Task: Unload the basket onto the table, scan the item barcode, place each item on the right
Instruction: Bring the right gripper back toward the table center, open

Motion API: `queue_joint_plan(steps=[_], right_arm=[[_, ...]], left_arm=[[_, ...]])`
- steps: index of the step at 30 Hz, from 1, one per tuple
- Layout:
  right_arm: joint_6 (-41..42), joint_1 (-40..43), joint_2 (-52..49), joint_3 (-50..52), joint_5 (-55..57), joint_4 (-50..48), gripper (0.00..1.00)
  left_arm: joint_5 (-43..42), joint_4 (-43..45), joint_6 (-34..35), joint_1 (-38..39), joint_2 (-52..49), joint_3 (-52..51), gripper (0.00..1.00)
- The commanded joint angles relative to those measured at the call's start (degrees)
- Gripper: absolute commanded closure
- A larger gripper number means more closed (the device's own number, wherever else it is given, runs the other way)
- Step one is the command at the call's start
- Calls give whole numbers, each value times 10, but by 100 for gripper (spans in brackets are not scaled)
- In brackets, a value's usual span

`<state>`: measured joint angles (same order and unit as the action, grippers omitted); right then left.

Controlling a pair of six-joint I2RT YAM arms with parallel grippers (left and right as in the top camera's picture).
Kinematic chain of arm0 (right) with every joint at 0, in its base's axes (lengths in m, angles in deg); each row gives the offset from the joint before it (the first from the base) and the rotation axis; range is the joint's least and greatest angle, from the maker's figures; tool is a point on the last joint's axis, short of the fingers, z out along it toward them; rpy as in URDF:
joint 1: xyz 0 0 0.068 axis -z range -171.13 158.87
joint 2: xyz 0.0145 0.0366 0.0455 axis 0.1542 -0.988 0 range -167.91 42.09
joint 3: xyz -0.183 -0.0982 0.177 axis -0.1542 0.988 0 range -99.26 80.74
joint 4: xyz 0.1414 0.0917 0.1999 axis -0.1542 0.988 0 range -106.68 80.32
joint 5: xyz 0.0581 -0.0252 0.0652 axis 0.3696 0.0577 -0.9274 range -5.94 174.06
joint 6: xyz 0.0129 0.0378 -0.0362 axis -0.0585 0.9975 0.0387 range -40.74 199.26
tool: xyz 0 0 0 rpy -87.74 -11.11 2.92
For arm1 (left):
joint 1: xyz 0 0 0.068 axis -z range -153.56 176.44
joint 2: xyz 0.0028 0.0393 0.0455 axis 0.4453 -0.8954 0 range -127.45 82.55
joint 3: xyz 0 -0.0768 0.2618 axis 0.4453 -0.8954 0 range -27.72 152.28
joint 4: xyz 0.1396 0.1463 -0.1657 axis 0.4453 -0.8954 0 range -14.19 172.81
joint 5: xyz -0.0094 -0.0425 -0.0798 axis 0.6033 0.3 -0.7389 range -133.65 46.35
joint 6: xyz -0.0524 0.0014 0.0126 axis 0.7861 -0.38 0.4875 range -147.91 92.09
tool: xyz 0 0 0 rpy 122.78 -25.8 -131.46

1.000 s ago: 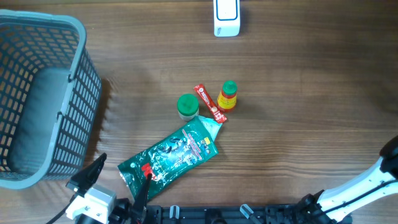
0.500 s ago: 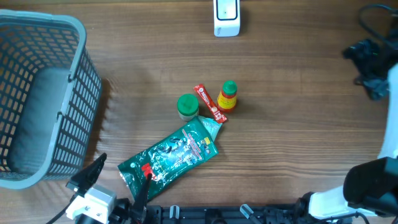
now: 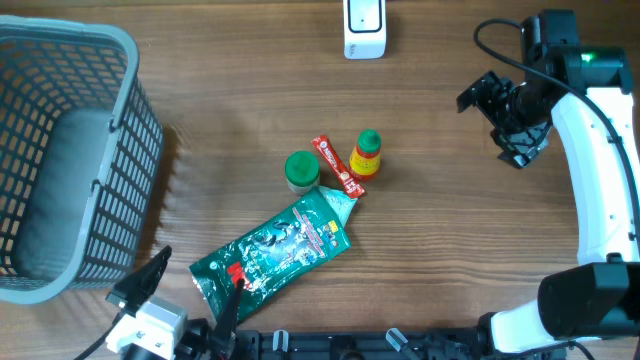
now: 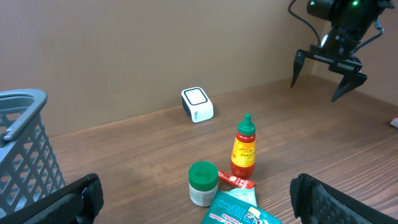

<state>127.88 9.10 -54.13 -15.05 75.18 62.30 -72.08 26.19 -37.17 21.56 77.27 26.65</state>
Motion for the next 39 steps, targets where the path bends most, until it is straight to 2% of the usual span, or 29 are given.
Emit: queue_joint_plan(steps=[1, 7, 9, 15, 18, 29, 39], right_arm=[[15, -4, -4, -1, -87, -1, 0], [120, -5, -3, -1, -175, -1, 0], [111, -9, -1, -1, -196, -7, 0], [6, -21, 9, -1, -153, 0, 0], [-21, -22, 9, -1, -147, 2, 1], [-20, -22, 9, -1, -119, -12, 0], [-7, -31, 9, -1, -170, -68, 0]], left_arm=[[-5, 1, 5, 1, 4, 0, 0], [-5, 1, 5, 1, 4, 0, 0], [-5, 1, 5, 1, 4, 0, 0], [-5, 1, 5, 1, 4, 0, 0], [-5, 1, 5, 1, 4, 0, 0], [-5, 1, 5, 1, 4, 0, 0], [-5, 1, 5, 1, 4, 0, 0]])
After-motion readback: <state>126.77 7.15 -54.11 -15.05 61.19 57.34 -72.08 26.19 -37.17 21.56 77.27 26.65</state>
